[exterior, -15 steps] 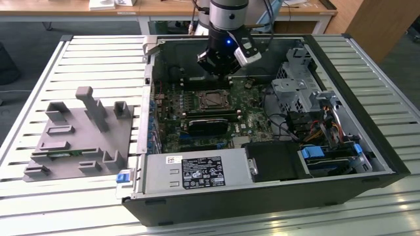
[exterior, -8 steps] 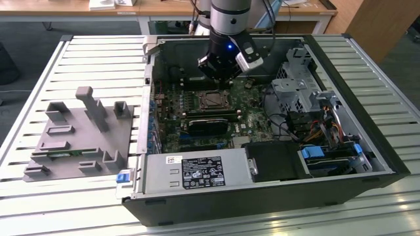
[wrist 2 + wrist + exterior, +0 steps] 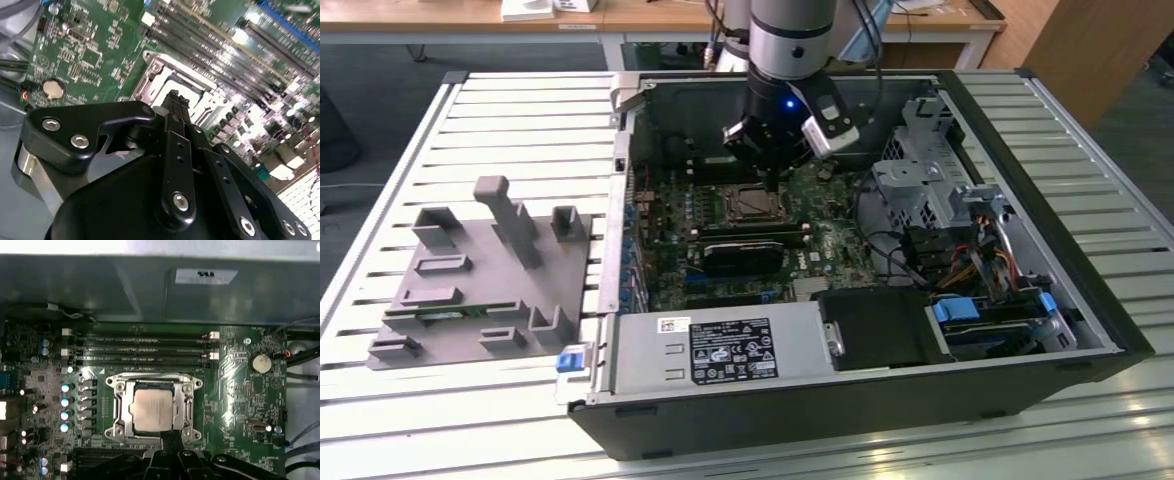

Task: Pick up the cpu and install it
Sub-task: 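Install the second cpu locking lever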

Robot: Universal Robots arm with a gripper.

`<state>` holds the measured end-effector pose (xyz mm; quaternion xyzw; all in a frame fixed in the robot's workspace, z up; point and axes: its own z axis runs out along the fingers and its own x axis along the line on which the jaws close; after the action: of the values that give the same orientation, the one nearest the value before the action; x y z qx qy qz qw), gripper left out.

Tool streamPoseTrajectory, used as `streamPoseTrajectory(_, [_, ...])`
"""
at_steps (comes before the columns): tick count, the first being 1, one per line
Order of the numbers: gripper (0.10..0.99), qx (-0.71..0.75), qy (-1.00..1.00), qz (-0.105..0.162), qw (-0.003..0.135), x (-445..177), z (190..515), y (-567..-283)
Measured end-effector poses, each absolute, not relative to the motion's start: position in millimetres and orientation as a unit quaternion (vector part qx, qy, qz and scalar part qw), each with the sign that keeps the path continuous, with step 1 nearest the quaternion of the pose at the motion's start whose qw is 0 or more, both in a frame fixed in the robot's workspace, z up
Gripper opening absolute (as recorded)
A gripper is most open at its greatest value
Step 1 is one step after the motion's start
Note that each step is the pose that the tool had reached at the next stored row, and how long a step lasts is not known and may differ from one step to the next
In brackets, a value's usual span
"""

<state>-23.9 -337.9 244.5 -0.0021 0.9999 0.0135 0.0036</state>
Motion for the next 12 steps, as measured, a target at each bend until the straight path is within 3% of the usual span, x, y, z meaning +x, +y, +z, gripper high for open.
streamPoseTrajectory(12, [0.106, -0.002, 1.000, 0.013, 0.003, -35, 242, -354])
